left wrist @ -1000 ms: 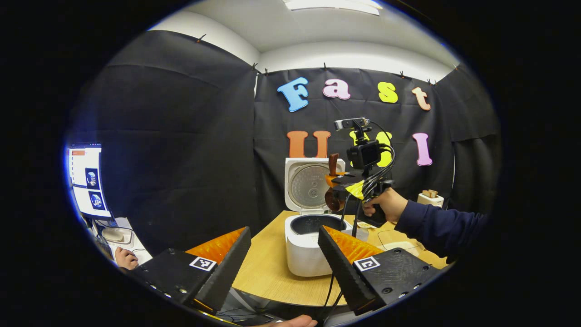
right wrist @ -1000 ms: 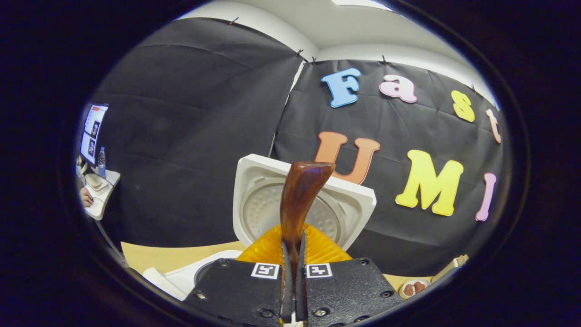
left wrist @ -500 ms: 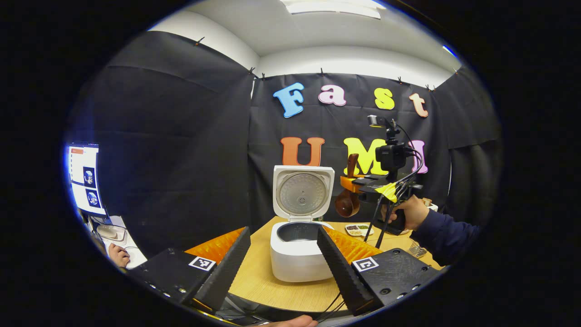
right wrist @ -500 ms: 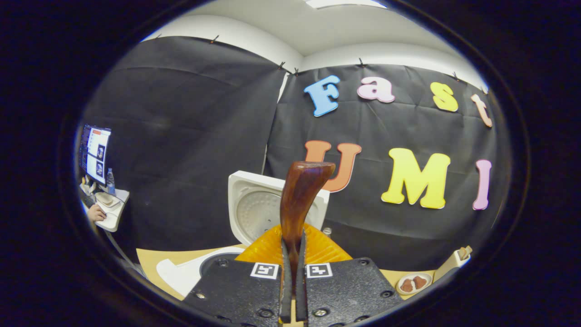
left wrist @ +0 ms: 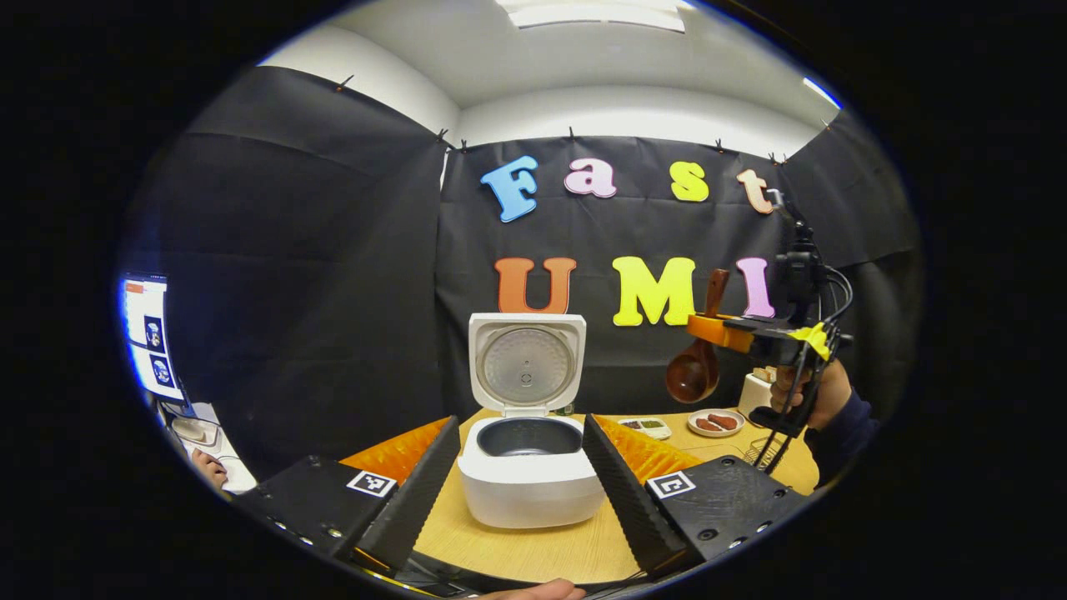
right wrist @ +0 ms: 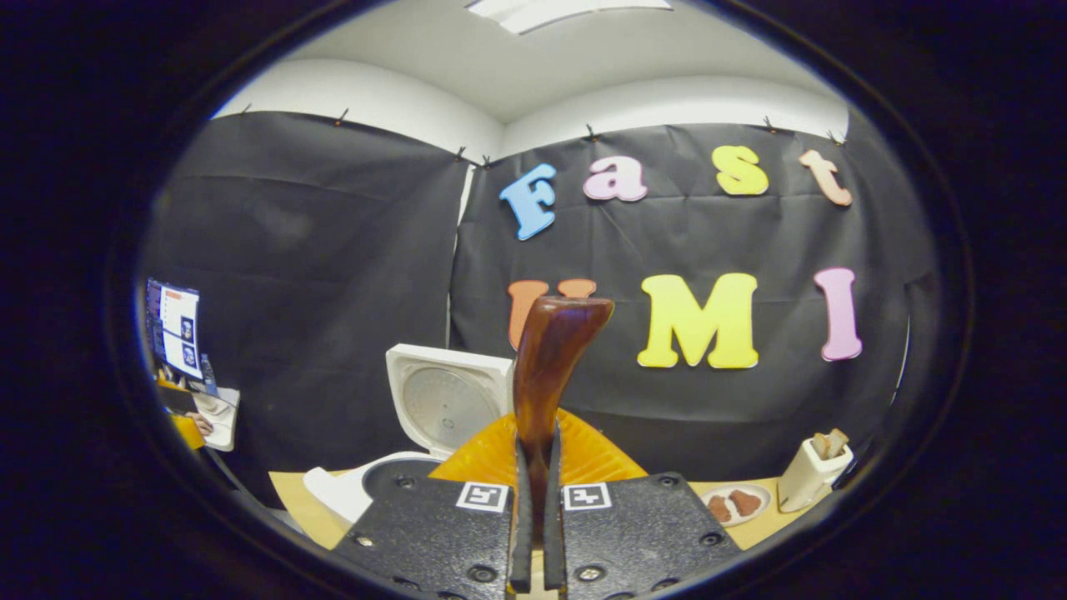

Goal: Close the left gripper, press the button to open the rice cooker; take a wooden spoon from the chopstick holder with the right hand, scoop a spoonful of rice and pour it into the rice cooker, then put the wooden spoon back into the chopstick holder.

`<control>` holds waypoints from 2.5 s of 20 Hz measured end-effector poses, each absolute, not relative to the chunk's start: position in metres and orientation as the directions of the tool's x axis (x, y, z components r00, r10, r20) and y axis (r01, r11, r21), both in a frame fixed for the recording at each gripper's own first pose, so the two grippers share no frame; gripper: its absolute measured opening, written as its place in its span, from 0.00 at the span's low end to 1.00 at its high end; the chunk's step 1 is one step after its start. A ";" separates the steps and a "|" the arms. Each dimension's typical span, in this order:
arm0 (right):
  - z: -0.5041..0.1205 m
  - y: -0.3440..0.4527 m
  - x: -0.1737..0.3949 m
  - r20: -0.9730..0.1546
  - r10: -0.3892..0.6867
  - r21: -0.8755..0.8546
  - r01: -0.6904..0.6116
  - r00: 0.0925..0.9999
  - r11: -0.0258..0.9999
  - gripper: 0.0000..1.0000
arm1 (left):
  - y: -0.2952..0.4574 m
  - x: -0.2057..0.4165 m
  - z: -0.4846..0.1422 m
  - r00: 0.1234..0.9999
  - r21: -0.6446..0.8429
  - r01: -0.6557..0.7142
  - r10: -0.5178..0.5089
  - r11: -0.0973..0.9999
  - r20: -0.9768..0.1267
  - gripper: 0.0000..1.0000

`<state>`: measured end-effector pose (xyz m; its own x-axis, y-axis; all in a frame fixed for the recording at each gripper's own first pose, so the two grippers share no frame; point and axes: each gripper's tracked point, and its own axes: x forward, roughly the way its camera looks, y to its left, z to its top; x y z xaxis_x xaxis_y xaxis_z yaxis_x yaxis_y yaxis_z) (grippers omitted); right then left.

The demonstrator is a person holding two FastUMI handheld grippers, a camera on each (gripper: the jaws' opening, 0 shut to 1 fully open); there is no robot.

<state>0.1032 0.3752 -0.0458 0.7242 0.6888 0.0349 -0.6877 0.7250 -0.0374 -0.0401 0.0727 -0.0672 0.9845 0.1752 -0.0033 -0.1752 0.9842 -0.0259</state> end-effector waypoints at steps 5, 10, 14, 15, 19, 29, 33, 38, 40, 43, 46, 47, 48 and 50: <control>-0.059 0.296 0.118 0.012 0.585 0.009 -0.585 0.811 0.811 0.12 | 0.053 -0.021 -0.071 0.990 -0.016 -0.138 0.138 0.990 -0.002 0.94; -0.082 0.235 0.135 -0.007 0.467 -0.022 -0.467 0.884 0.884 0.12 | 0.035 -0.002 -0.078 0.995 -0.020 -0.103 0.103 0.995 -0.004 0.94; -0.108 0.204 0.143 -0.044 0.407 -0.060 -0.409 0.912 0.910 0.13 | 0.028 0.014 -0.087 0.997 -0.040 -0.077 0.077 0.996 -0.009 0.94; -0.114 0.200 0.143 -0.059 0.407 -0.058 -0.410 0.912 0.910 0.13 | 0.026 0.017 -0.088 0.997 -0.042 -0.072 0.071 0.997 -0.010 0.94; -0.132 0.167 0.143 -0.081 0.380 -0.022 -0.383 0.922 0.924 0.13 | 0.025 0.029 -0.096 0.997 -0.022 -0.078 0.077 0.997 -0.018 0.94; -0.181 0.128 0.179 -0.161 0.323 0.060 -0.317 0.933 0.946 0.14 | 0.006 0.042 -0.104 0.998 0.014 -0.062 0.062 0.998 -0.031 0.94; -0.206 0.118 0.199 -0.213 0.296 0.090 -0.283 0.931 0.955 0.16 | 0.003 0.044 -0.101 0.997 0.038 -0.071 0.072 0.997 -0.027 0.94; -0.218 0.116 0.207 -0.256 0.303 0.110 -0.284 0.918 0.953 0.23 | -0.005 0.050 -0.099 0.997 0.037 -0.063 0.065 0.997 -0.038 0.94; -0.211 0.108 0.204 -0.246 0.282 0.096 -0.267 0.927 0.959 0.41 | -0.006 0.053 -0.098 0.997 0.040 -0.069 0.070 0.997 -0.040 0.95; -0.183 0.090 0.199 -0.185 0.225 0.051 -0.219 0.957 0.974 0.59 | -0.004 0.058 -0.094 0.996 0.045 -0.075 0.077 0.996 -0.036 0.95; -0.159 0.081 0.180 -0.156 0.206 0.042 -0.202 0.966 0.978 0.83 | -0.004 0.061 -0.093 0.997 0.037 -0.071 0.073 0.997 -0.036 0.96; -0.152 0.079 0.173 -0.153 0.202 0.036 -0.198 0.967 0.979 0.85 | -0.002 0.063 -0.091 0.997 0.035 -0.069 0.070 0.997 -0.033 0.96; -0.146 0.077 0.163 -0.152 0.200 0.026 -0.199 0.968 0.980 0.86 | 0.000 0.065 -0.089 0.997 0.035 -0.069 0.070 0.997 -0.029 0.96; -0.129 0.073 0.145 -0.133 0.201 0.028 -0.199 0.971 0.980 0.87 | 0.013 0.066 -0.081 0.996 0.038 -0.092 0.093 0.995 -0.004 0.96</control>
